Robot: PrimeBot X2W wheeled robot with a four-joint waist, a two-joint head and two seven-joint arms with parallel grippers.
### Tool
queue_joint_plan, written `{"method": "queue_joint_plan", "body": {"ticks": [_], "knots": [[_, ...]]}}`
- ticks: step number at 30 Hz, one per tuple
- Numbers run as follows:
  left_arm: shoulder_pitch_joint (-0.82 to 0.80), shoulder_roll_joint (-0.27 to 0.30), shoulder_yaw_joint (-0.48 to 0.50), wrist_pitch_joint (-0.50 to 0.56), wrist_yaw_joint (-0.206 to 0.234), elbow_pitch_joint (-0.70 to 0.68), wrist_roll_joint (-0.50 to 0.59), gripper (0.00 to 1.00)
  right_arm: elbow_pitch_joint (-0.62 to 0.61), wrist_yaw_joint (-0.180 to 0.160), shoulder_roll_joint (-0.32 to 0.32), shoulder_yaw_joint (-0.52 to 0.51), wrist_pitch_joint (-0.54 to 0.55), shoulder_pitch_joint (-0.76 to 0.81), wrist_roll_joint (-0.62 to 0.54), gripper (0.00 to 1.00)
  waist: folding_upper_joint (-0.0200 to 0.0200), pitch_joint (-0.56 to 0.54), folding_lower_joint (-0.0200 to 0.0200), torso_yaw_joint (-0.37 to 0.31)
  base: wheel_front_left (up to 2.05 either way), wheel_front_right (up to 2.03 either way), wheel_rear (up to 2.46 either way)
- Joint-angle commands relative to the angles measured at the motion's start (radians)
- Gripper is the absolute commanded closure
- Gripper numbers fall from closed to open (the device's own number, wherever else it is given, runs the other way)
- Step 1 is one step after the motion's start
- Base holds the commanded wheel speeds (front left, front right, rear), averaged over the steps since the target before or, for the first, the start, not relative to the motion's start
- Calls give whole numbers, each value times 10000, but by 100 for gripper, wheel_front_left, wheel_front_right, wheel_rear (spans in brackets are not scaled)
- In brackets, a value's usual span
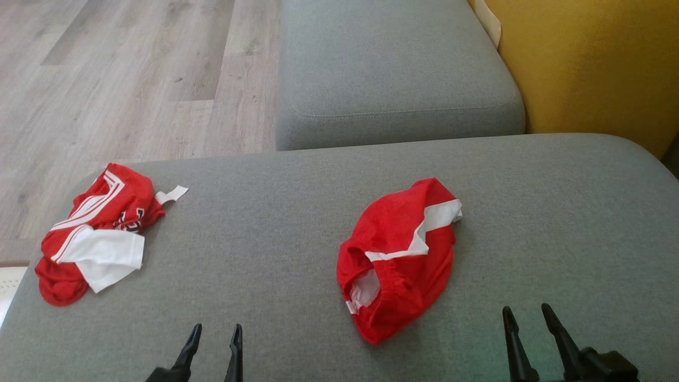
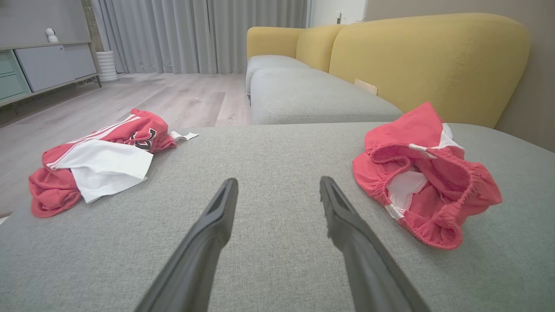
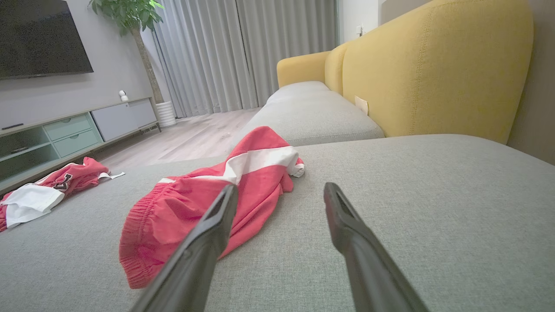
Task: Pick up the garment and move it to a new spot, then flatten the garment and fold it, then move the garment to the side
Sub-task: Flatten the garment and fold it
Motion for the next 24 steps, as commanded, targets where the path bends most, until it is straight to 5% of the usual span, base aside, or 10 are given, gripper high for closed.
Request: {"method": "queue_joint_plan", "body": {"ticks": [1, 15, 24], "knots": [[-662, -111, 283, -124, 14, -291, 82, 0, -284, -9, -64, 229, -26, -535, -47, 0, 0, 5, 0, -10, 0, 0, 0], [-1167, -112, -43, -124, -230, 108, -399, 0, -374, -9, -64, 263, -26, -702, -130, 0, 0, 491, 0, -126, 0, 0, 0], [-2986, -112, -1822, 226, -1087, 979, -3052, 0, -415, -9, -64, 424, -26, -1008, -223, 0, 0, 1194, 0, -221, 0, 0, 0]]}}
